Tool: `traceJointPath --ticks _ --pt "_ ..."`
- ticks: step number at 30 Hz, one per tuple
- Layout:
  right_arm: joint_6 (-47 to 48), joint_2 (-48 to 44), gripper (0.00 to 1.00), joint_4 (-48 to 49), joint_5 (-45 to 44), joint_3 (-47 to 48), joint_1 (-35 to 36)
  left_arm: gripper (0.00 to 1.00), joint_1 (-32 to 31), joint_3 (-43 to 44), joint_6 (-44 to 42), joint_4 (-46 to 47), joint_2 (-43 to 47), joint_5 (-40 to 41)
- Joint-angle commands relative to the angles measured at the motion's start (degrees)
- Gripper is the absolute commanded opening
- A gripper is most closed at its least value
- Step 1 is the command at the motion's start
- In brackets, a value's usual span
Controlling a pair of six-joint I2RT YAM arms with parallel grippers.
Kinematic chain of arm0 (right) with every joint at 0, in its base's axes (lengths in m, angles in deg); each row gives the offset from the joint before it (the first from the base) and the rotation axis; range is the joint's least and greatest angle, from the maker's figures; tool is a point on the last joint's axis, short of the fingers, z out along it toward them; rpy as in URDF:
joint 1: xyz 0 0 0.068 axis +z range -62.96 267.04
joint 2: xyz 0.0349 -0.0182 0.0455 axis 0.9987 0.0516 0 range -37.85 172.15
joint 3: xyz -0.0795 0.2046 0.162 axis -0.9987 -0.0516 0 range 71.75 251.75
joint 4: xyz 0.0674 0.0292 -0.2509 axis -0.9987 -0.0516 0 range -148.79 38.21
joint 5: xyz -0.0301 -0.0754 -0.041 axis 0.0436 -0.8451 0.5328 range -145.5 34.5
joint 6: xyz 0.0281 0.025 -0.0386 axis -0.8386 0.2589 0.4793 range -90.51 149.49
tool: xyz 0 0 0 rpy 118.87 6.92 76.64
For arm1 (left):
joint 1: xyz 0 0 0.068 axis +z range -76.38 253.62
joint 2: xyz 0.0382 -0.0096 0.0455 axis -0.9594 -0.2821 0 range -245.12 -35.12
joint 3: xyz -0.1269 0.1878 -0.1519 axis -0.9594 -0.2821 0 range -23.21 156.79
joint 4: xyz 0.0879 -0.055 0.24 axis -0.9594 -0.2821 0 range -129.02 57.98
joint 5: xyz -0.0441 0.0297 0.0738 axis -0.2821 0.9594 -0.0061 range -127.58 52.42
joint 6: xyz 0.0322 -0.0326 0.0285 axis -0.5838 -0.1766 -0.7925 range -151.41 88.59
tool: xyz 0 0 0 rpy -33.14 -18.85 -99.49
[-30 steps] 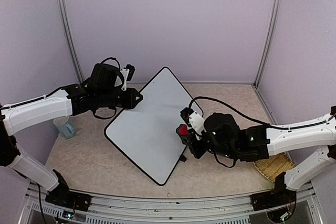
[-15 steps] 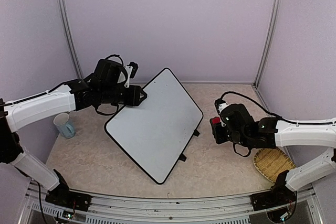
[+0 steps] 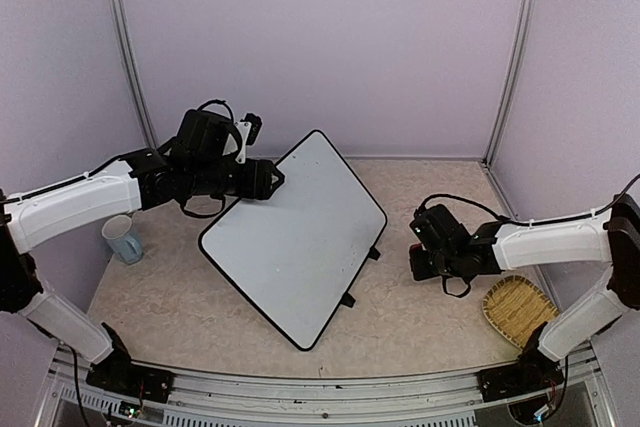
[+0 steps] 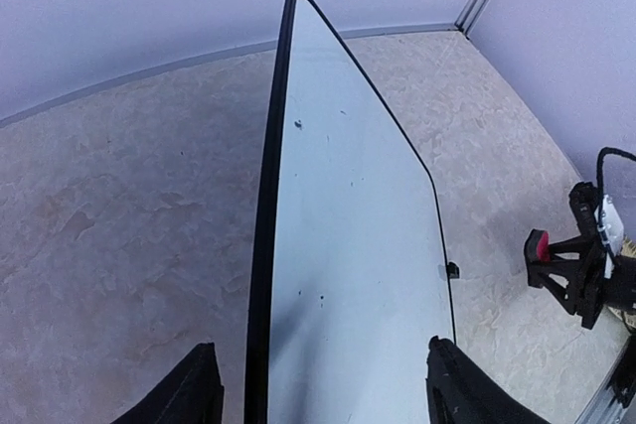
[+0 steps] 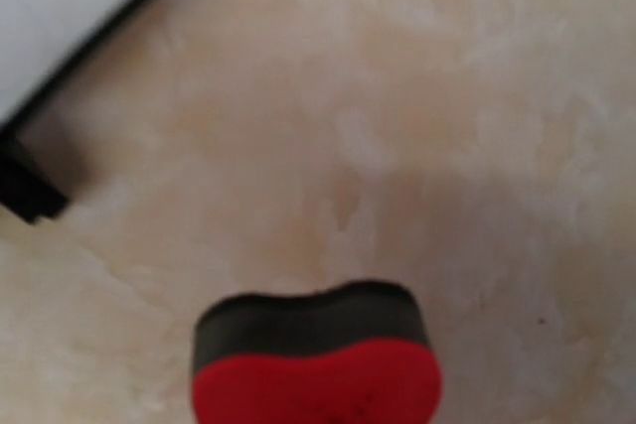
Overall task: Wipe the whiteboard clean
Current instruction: Place the whiteboard eraser at the center of the board, then erase the whiteboard at the center of the board.
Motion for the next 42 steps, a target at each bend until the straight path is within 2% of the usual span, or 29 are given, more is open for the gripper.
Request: traceJointPath --ticks 1,6,12,17,24,31,42 --pt "-0.94 2.81 0.33 -0.65 1.9 2.14 -2.16 0.75 0.16 2.12 -0.22 0.32 3.87 1.23" --pt "-0.95 4.59 0.37 0.15 3.78 2.36 -3.92 0.9 0.42 2.39 -0.38 0.45 6.15 2.12" --pt "-0.78 6.3 0.49 0.43 4.91 2.88 -5.5 0.93 0.51 1.62 -0.11 0.18 8.42 2.71" --pt "-0.29 6.4 0.51 0.68 5.61 3.15 -6.33 0.94 0.69 -0.24 0.66 0.14 12.4 3.24" --pt "11.59 3.37 0.62 4.49 15.63 5.15 -6.34 0.99 0.69 -5.21 2.64 -0.69 19.6 4.87" --pt "22.37 6.32 0.62 2.22 22.55 10.48 -6.14 0.99 0.69 -11.05 5.81 -2.15 26.8 6.17" --pt "29.14 14.64 0.59 1.33 21.62 15.98 -5.4 0.99 -0.59 -16.5 9.33 -4.17 34.09 6.5"
